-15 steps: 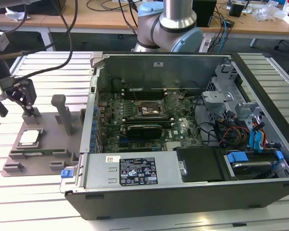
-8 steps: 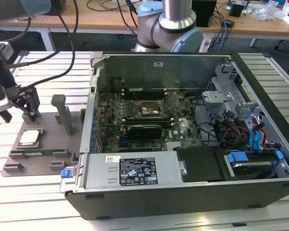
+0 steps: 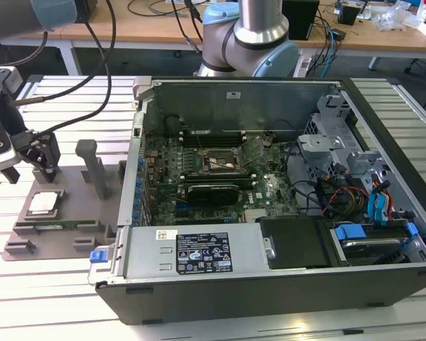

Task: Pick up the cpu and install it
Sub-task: 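Pick up the cpu and move it towards the insertion slot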

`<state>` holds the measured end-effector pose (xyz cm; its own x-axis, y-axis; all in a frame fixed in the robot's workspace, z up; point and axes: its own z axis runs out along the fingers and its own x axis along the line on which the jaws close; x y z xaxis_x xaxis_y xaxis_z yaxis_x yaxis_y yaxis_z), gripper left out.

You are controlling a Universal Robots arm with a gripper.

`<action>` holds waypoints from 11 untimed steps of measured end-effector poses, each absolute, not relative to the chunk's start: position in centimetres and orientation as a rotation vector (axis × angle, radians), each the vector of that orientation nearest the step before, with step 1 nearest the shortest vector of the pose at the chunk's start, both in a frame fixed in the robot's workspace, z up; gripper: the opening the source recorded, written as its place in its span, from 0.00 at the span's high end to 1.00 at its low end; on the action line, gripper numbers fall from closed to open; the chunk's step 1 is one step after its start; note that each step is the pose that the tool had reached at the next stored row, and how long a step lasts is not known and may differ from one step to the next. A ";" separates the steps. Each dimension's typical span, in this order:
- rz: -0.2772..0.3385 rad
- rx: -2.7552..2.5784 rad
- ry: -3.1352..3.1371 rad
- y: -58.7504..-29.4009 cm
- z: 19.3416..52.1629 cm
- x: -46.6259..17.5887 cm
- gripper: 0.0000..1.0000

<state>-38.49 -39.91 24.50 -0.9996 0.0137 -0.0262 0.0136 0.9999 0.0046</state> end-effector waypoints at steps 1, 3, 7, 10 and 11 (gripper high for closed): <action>0.007 0.021 3.115 -39.9 24.4 -38.5 0.32; 0.007 0.021 3.115 -39.9 24.1 -38.5 0.32; 0.007 0.021 3.115 -39.9 23.7 -38.5 0.32; -0.020 -0.014 3.115 -39.9 23.4 -38.2 0.32; -0.034 -0.031 3.115 -39.9 23.3 -38.2 0.32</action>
